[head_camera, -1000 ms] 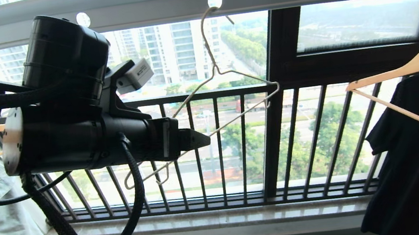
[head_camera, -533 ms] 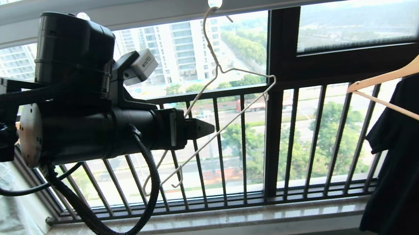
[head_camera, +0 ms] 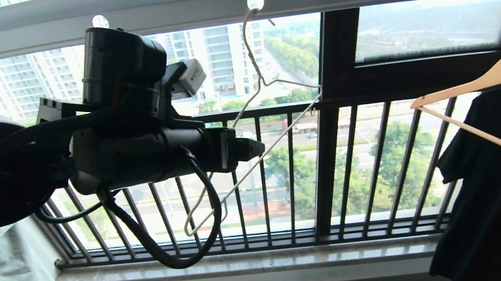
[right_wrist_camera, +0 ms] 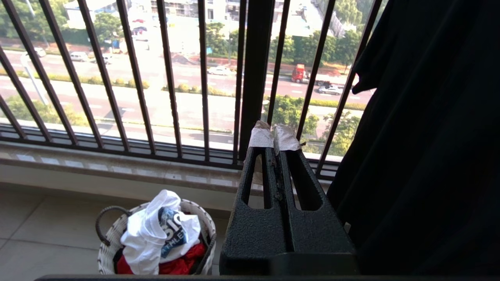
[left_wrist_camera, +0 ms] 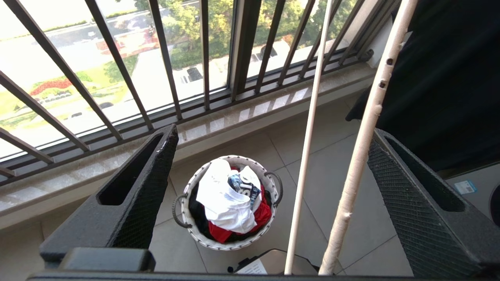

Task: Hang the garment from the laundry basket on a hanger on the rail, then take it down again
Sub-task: Pick up the clothes rack on the clothesline

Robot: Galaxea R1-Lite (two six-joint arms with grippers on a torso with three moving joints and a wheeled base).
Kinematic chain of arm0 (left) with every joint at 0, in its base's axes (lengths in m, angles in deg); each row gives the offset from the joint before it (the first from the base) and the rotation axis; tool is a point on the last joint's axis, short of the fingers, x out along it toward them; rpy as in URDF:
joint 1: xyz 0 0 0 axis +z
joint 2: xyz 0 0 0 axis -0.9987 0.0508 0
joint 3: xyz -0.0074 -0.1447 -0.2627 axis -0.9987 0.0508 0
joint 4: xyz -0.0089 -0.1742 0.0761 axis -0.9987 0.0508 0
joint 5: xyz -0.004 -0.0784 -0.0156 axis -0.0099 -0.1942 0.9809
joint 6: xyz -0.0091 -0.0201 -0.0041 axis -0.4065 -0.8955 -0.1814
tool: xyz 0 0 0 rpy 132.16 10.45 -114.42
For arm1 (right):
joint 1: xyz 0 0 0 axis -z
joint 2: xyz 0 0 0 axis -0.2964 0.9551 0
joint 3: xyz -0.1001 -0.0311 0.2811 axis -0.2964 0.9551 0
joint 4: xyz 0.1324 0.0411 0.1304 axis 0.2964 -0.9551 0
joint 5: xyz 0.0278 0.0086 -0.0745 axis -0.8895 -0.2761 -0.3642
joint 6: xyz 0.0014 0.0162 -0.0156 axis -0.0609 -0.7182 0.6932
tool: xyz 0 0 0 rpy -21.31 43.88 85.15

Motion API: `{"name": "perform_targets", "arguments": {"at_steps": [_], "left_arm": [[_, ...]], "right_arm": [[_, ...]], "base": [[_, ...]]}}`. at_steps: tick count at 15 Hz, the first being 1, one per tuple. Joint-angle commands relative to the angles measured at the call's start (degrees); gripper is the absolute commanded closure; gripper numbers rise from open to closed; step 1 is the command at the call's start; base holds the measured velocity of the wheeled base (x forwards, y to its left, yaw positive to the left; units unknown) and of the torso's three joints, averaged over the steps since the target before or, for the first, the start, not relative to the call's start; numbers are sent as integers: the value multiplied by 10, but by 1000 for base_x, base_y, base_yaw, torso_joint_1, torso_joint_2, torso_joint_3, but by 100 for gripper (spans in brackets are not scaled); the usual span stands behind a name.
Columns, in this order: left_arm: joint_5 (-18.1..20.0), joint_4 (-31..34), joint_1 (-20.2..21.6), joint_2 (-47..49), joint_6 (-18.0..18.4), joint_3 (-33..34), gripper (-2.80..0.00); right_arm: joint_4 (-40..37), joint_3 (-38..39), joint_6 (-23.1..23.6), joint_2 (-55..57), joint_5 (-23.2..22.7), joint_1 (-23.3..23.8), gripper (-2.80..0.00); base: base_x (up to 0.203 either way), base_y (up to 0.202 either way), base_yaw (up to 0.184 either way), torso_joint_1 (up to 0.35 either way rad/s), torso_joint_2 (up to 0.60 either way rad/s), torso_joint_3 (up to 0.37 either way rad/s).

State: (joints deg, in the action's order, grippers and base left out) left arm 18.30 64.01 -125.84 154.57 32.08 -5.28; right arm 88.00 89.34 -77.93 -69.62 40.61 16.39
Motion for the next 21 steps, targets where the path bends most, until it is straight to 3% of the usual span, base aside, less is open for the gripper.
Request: {"name": "perform_targets", "arguments": {"at_steps": [1, 13, 14, 21], "left_arm": [[-1, 0, 0, 0, 0, 1, -280], [-1, 0, -1, -5, 10, 1, -280], [-1, -1, -2, -6, 12, 1, 0], [-1, 0, -14, -28, 17, 23, 0]], "right_arm": [[0, 0, 0, 0, 0, 0, 0], [0, 0, 0, 0, 0, 0, 0], [0, 0, 0, 0, 0, 0, 0], [0, 0, 0, 0, 0, 0, 0]], "base": [[0, 0, 0, 0, 0, 0], [0, 0, 0, 0, 0, 0], [0, 0, 0, 0, 0, 0], [0, 0, 0, 0, 0, 0]]}}
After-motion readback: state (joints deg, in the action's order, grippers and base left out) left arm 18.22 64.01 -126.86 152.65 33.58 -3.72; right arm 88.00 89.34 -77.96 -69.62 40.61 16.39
